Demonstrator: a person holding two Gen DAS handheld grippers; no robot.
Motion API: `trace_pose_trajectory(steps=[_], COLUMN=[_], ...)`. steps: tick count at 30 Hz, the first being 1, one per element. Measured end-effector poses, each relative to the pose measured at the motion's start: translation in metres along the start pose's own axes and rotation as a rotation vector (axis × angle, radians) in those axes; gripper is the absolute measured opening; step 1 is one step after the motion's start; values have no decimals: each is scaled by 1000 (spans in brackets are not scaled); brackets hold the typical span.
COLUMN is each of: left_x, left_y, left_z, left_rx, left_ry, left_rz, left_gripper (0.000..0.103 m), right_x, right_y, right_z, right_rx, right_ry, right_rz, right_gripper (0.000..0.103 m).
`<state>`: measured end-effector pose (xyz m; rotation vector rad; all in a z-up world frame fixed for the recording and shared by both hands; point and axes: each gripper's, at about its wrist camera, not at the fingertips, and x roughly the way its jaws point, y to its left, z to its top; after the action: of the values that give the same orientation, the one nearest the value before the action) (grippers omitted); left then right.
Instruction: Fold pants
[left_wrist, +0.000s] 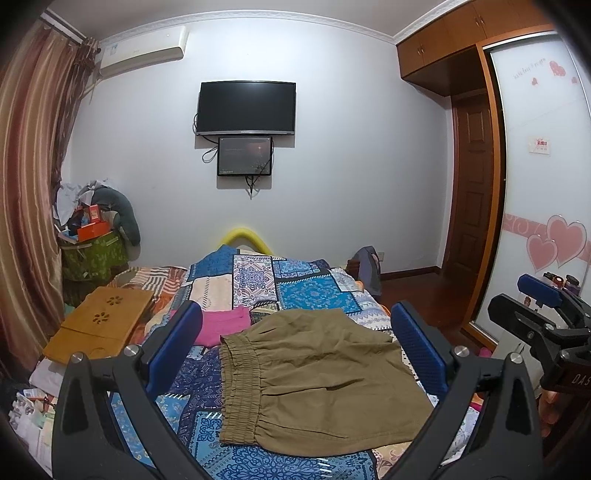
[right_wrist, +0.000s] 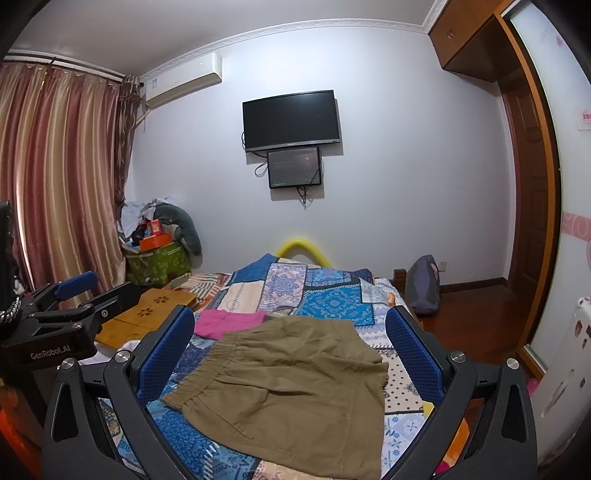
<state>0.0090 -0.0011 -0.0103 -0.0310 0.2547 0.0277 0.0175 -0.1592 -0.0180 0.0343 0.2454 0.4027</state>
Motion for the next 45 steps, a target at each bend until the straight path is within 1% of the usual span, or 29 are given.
trace_pose_trajectory(steps=[36, 39, 45], left_x=[2, 4, 11], left_y=[-2, -2, -1], left_z=[3, 3, 1], left_rx=[4, 5, 13], left_ry=[1, 6, 19], left_rz=[-12, -19, -12], left_gripper=[103, 103, 103], right_x=[0, 0, 4], right_y=[6, 6, 5], right_z=[-1, -1, -1], right_rx=[6, 7, 15], right_ry=[0, 1, 16], right_rz=[1, 3, 2], right_gripper=[103, 103, 103])
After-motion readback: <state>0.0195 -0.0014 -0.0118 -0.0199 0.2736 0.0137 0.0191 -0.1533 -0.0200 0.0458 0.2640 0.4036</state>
